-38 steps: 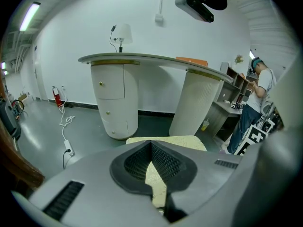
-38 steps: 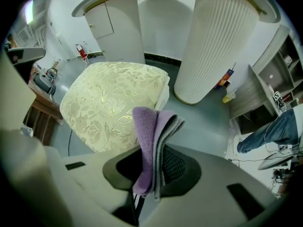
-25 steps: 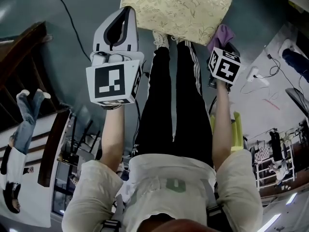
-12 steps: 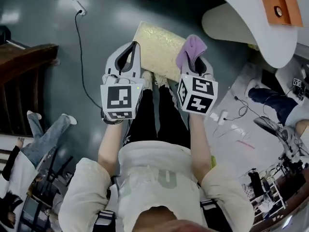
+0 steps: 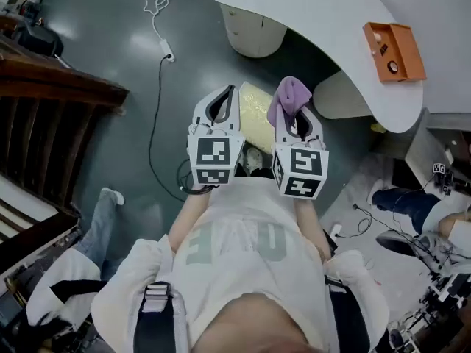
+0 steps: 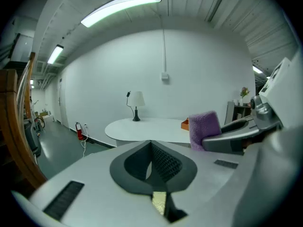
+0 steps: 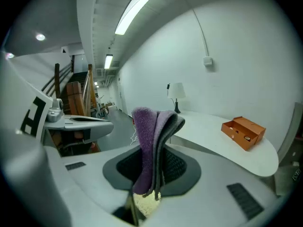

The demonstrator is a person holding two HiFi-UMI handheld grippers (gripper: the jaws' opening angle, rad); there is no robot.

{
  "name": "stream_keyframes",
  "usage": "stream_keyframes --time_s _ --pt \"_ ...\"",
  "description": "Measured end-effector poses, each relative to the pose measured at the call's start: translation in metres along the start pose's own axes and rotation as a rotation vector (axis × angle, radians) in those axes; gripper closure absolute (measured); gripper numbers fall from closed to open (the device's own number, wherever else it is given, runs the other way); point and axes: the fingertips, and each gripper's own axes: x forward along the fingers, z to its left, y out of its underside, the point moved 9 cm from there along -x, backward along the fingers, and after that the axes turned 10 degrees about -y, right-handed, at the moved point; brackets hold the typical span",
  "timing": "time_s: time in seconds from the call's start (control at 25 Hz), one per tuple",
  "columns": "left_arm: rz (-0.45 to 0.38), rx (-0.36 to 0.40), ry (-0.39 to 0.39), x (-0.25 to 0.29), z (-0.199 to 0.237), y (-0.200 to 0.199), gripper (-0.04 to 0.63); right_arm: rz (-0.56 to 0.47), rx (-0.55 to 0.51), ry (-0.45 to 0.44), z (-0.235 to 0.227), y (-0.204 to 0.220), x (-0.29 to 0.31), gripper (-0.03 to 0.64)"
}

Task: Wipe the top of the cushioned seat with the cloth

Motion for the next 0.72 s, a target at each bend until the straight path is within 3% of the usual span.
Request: stream_keyframes --time_s 0.28,0.72 --pt "-0.058 -0.005 -0.034 -0.020 -0.001 -0.007 0.603 -0.004 -0.070 -0.052 0.007 0.002 0.002 0.526" --pt "-0.066 -0.026 -0.101 -0.034 0.001 -0.003 0.603 -0.029 -0.095 -0.084 0.004 0.000 -0.001 0.526"
